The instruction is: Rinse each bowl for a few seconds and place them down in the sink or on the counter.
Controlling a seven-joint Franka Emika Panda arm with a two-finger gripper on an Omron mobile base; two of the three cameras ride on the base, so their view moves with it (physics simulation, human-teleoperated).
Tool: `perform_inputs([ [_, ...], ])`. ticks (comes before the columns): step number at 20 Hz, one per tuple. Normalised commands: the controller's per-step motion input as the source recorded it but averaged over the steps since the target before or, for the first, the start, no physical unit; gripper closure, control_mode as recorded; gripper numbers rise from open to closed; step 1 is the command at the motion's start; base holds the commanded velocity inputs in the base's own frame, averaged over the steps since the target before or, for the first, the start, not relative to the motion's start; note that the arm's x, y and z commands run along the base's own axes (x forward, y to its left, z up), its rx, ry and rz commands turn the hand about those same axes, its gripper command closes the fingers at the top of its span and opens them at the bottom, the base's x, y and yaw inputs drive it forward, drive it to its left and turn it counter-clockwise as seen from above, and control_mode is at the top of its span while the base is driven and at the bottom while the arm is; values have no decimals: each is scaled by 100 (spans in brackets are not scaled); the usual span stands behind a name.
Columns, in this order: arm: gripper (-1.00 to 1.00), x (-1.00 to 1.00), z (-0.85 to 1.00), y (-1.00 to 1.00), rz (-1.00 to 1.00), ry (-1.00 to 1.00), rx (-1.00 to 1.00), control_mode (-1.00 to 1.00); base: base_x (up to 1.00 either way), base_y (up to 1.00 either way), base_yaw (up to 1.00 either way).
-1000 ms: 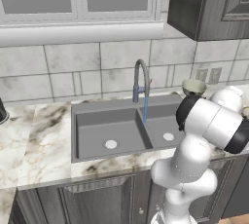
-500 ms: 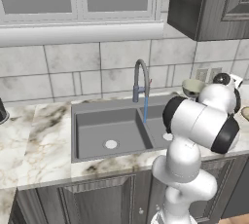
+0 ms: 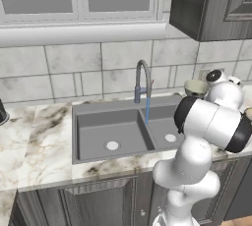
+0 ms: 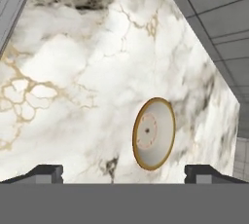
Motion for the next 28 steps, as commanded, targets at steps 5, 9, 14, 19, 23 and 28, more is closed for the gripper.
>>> perform_inputs([
  [5, -100, 0, 0, -34, -5, 6, 2, -100, 0, 0, 0],
  [9, -100, 1, 0, -24, -2, 5, 1, -100, 0, 0, 0],
  [14, -100, 3, -5, -20, 0, 3, 1, -100, 0, 0, 0],
  [19, -100, 1, -7, -26, 0, 0, 0, -100, 0, 0, 0],
  [23, -100, 7, -12, -27, 3, 0, 0, -100, 0, 0, 0],
  [28, -100, 6, -13, -15, 5, 0, 1, -100, 0, 0, 0],
])
